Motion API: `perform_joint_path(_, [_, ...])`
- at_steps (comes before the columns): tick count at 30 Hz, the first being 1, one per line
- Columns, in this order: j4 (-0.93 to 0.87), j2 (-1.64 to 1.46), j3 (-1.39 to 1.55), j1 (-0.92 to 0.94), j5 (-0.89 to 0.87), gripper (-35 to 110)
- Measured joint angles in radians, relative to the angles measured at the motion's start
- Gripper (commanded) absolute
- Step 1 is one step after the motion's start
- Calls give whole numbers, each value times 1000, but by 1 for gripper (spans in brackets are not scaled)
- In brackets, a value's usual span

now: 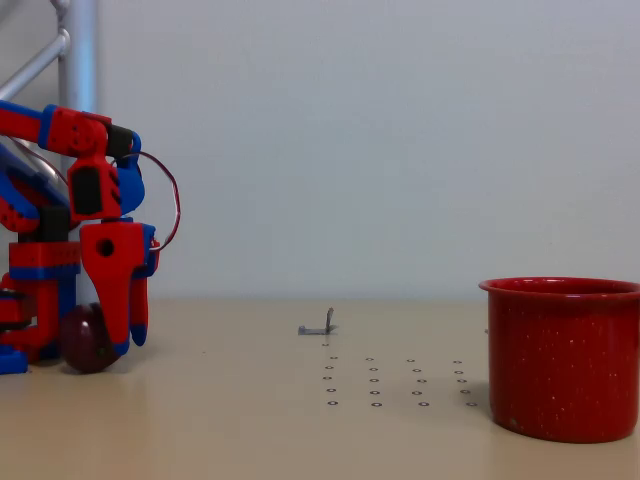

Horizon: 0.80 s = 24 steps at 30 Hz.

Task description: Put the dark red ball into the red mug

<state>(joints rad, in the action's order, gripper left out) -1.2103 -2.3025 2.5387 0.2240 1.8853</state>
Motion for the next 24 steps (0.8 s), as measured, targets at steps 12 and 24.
perform_joint_path(12, [26,-2,0,126,57,54])
perform_joint_path(24, [21,-81,38,218,170,47])
